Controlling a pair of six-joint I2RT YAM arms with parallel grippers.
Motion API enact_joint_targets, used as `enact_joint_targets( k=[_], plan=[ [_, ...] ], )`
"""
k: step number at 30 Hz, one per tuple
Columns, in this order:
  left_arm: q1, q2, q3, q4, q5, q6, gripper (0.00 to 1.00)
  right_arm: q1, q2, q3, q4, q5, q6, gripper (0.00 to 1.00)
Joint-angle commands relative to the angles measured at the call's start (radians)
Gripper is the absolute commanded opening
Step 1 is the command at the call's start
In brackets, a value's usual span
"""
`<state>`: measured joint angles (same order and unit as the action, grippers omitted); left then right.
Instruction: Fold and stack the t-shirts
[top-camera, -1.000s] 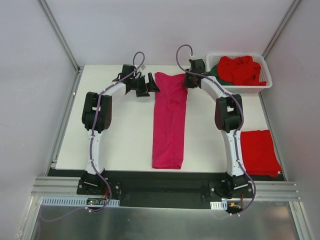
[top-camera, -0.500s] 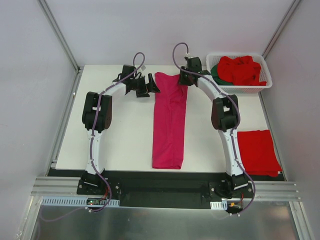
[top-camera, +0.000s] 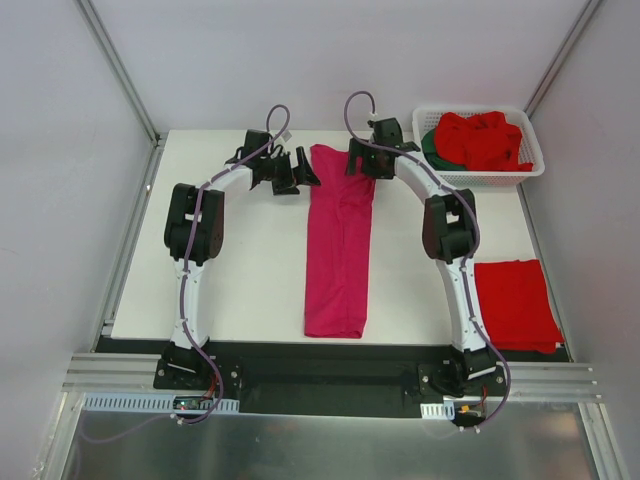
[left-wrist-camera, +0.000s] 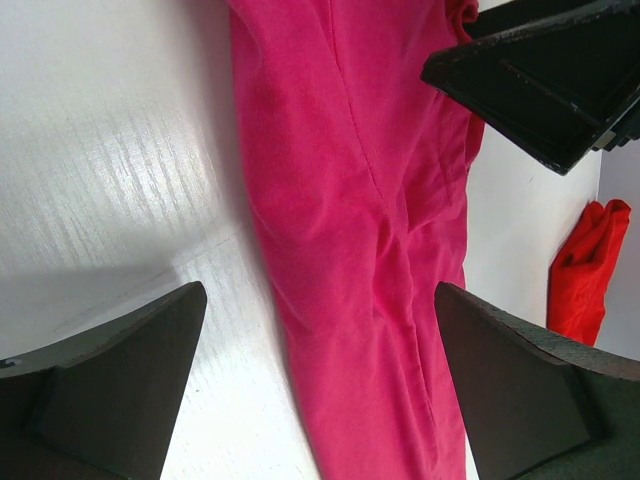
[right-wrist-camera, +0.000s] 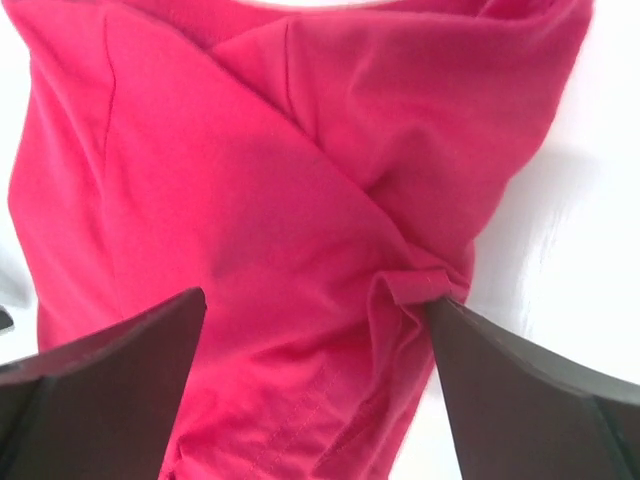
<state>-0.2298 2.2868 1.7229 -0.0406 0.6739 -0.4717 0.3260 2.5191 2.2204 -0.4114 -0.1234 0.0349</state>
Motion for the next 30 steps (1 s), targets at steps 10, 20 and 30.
enact_joint_targets(
  k=[10, 20, 30],
  plan=[
    [-0.019, -0.006, 0.01, 0.018, 0.035, -0.008, 1.0, 0.005, -0.161, -0.073, 0.037, -0.114, -0.001, 0.96],
    [-0.02, -0.021, 0.004, 0.016, 0.036, 0.002, 0.99, 0.016, -0.221, -0.137, 0.123, -0.14, -0.009, 0.96],
    [-0.022, -0.029, 0.001, 0.016, 0.038, 0.001, 0.99, 0.021, -0.247, -0.145, 0.143, -0.186, -0.006, 0.96]
  ],
)
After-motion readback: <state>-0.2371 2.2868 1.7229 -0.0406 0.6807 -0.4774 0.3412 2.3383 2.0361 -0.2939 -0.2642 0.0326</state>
